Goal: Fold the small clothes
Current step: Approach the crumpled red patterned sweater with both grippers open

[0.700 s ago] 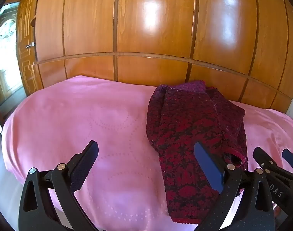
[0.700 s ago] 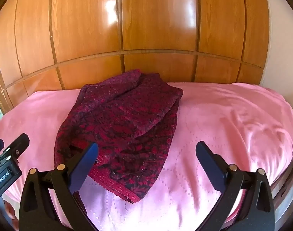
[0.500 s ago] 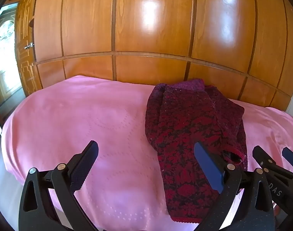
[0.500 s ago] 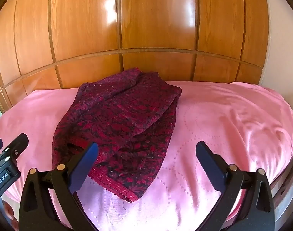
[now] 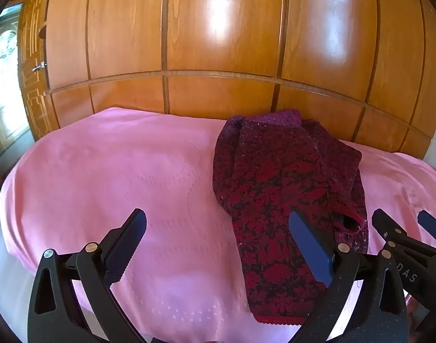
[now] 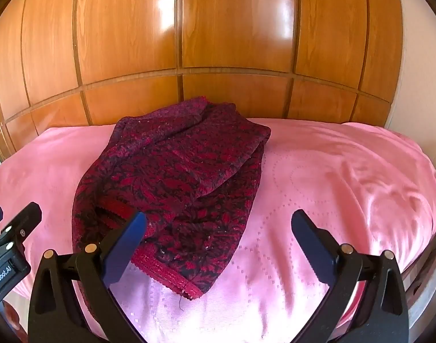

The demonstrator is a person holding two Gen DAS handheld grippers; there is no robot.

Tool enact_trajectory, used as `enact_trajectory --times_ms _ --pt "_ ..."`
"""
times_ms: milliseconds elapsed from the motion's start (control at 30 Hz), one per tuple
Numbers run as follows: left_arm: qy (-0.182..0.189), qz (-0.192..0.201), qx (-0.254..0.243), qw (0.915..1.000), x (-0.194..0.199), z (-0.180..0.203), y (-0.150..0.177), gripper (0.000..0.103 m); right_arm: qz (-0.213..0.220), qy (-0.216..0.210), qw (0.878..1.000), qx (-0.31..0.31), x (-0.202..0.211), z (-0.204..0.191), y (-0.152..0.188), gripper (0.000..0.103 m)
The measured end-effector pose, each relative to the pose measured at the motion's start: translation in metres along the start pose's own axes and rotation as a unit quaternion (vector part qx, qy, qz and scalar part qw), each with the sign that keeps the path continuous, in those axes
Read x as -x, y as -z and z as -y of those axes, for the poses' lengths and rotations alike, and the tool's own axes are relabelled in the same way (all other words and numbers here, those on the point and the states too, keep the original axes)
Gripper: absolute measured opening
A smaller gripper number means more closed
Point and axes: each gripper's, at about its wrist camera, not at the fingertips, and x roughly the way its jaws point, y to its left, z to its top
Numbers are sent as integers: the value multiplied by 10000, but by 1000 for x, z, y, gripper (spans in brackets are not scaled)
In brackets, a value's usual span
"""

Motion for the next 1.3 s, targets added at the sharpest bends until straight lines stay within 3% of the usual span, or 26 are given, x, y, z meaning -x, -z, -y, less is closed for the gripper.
enact_trajectory --times_ms 433,1300 --pt "191 -6 -243 9995 1 18 3 99 -7 77 10000 13 -4 4 1 101" --pt "208 -97 -417 9989 -3 28 4 99 61 76 9999 97 -3 2 3 101"
